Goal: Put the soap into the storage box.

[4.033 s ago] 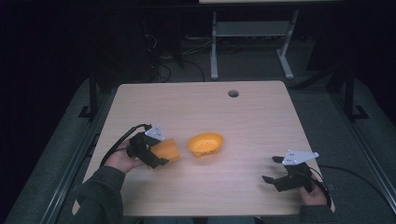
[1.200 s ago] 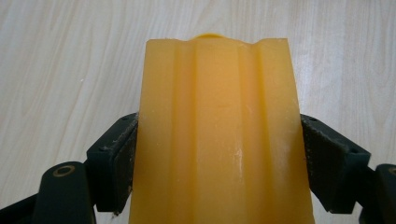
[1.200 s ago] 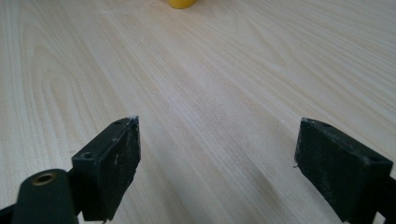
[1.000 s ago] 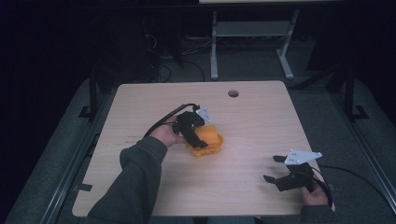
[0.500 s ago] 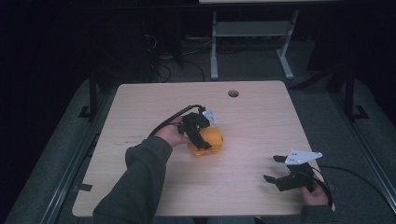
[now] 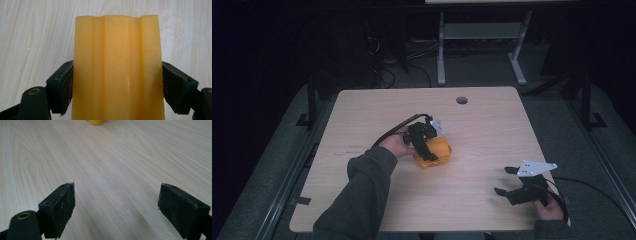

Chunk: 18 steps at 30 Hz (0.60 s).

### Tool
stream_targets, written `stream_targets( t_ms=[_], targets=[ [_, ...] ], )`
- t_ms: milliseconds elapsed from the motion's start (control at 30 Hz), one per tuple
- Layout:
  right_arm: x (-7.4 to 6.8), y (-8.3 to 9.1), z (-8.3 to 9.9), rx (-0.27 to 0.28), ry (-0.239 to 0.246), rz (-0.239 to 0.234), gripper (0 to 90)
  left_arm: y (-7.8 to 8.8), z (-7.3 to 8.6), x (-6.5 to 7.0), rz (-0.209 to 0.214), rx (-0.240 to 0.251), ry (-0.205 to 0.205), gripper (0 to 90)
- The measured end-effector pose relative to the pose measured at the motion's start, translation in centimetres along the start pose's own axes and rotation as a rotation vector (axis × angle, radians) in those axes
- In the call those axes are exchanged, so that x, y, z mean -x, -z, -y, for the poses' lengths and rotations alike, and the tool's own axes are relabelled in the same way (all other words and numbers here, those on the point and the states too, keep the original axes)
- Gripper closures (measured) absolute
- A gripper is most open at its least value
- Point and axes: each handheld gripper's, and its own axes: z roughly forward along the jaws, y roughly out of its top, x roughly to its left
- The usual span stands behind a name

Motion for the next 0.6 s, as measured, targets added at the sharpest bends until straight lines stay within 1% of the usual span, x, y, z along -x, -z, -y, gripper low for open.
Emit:
stream_targets(
  t_ms=[367, 467, 600],
  targets=[
    [-0.01, -0.05, 0.01, -0.003, 0.003, 0.0, 13.7, 0.0, 0.1, 0.02, -0.002, 0.005, 0.0, 20.4],
    [-0.11, -0.1, -0.03, -0.008, -0.004, -0.002, 13.7, 0.06, 0.15, 0.05, -0.004, 0.004, 0.002, 20.2],
    [-0.13, -0.16, -0.04, -0.008, -0.001, -0.003, 13.7, 0.28, 0.26, 0.01, -0.002, 0.016, 0.004, 19.9]
  ],
)
